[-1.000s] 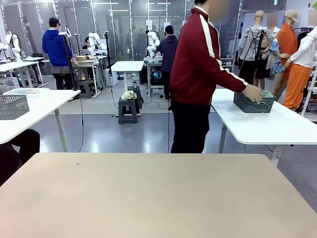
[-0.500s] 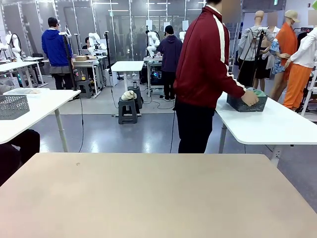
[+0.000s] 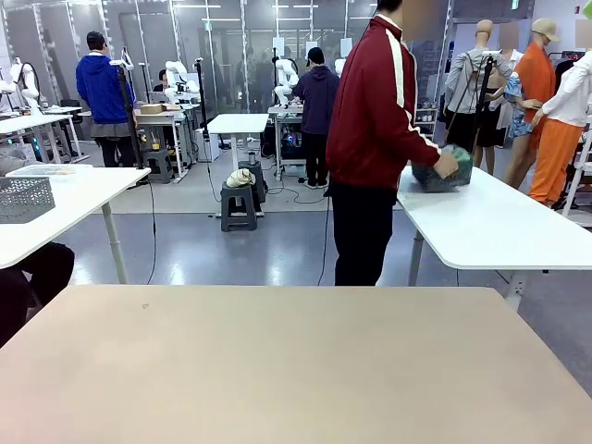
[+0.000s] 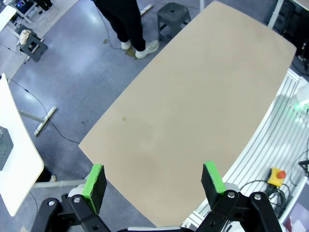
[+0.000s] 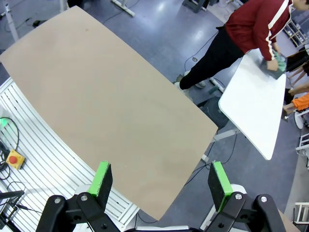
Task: Fold the towels and place them in the basket.
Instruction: When a person lays out a Towel with hook on the table, fold it in half twice.
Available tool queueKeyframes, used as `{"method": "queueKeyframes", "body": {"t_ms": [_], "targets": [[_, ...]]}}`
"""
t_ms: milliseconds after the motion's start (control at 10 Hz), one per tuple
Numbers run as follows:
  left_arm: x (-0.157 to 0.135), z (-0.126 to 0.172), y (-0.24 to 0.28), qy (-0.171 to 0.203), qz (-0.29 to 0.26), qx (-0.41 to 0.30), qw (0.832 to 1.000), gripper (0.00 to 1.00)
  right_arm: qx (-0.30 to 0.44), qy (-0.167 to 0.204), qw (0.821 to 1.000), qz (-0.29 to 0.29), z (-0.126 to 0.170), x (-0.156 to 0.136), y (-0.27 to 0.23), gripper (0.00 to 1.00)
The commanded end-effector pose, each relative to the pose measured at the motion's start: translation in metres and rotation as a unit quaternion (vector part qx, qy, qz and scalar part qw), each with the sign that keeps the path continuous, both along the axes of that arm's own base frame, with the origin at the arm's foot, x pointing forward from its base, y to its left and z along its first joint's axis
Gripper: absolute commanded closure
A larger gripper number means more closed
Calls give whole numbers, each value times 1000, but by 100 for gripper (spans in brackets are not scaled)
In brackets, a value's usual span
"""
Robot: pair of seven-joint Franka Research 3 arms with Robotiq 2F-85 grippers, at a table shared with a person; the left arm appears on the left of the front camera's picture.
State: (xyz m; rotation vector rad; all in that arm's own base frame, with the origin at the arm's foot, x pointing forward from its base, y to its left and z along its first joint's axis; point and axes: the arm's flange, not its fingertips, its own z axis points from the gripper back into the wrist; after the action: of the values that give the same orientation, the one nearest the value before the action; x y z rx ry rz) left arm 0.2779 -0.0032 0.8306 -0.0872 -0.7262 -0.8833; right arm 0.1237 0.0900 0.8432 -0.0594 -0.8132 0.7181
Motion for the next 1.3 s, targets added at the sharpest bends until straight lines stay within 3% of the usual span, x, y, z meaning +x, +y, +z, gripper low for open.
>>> {"method": "queueKeyframes", "body": {"t_ms": [0,1200], "targets": [[0,0,0,-1,-3,-2,1000,0,1,-5,1000,2,1,-6,-1,0],[0,0,0,-1,-3,-2,1000,0,1,-5,1000,2,1,-6,-1,0]]}}
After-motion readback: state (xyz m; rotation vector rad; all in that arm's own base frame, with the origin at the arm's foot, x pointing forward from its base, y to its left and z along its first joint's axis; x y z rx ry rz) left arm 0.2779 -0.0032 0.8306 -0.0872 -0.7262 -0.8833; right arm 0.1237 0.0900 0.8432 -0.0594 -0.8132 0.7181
